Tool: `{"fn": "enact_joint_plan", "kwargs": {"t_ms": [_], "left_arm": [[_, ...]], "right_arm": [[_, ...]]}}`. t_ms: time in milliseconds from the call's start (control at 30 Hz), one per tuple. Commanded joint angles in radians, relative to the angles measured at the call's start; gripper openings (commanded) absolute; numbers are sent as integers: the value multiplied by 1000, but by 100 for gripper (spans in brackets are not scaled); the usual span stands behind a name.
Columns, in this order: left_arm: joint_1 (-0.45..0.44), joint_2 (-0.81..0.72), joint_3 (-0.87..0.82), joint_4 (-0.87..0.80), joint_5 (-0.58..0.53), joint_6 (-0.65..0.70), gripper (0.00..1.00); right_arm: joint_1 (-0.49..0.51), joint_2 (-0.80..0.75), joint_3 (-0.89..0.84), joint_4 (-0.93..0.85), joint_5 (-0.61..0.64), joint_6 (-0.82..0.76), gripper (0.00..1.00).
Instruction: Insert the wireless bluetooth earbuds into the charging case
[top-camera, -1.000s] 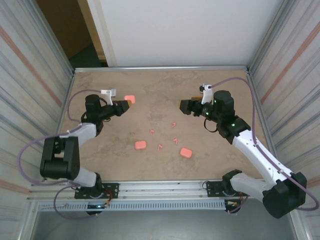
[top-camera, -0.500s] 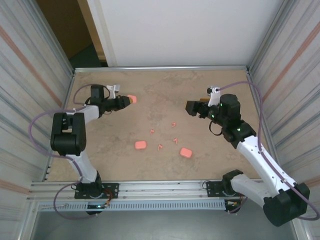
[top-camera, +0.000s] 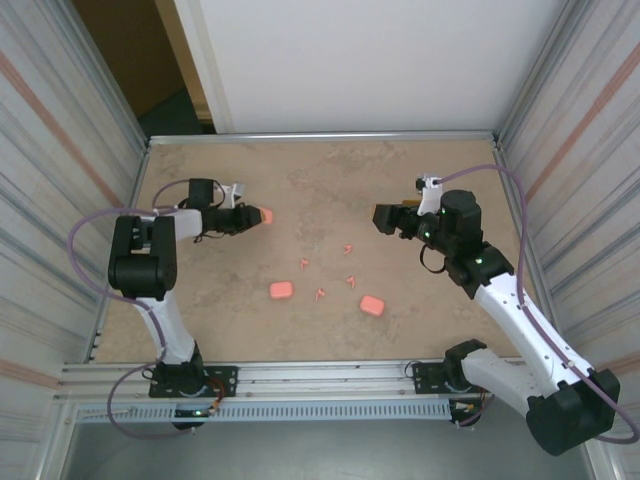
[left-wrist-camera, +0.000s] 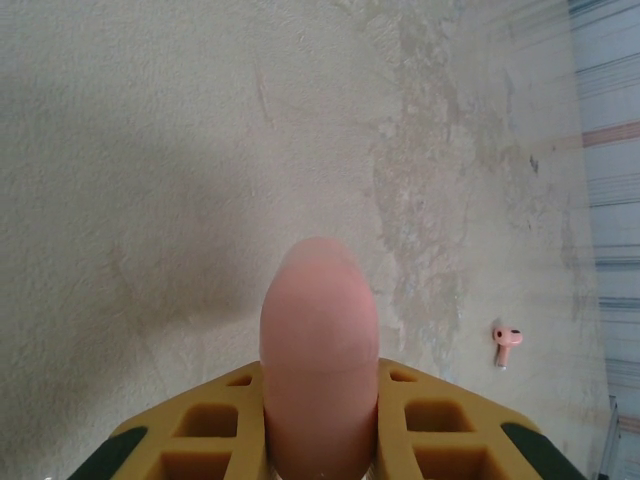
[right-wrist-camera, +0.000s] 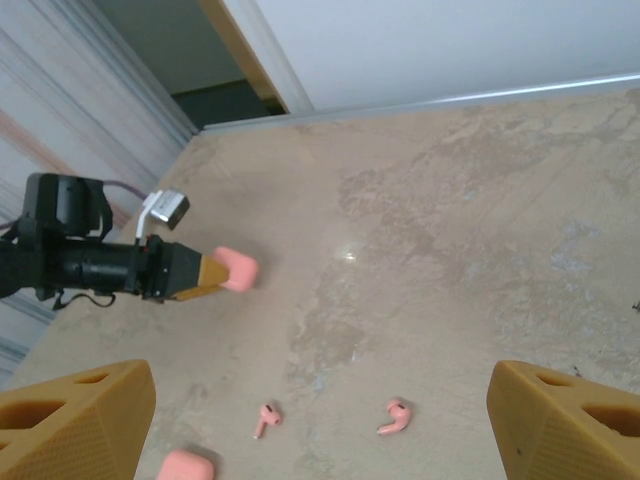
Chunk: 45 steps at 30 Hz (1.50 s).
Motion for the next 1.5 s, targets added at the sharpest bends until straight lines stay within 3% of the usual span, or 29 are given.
{"fn": "enact_joint_plan", "kwargs": {"t_ms": [0,467,767,1000,1267,1467], "left_arm": [[-1,19,35,-32,-19,35,13],[-1,42,82,-102,-54,50,35],[-1,9,58,-87,-87,51,41],[0,-129,-18,12,-53,2,43],[0,-378,-175,163,-51,-78,49],[0,-568,-303,210,-98,-109,52]], "right_arm": [[-6,-22,-2,-7,15,-6,85],[-8,-45,8,-32,19,-12,85],[-9,-67,12,-52,20,-20,85],[0,-51,21,-29,-86,-64,87],[147,-10,20,44,-102,-230,93],[327,102,47,39,-48,-485,94]]}}
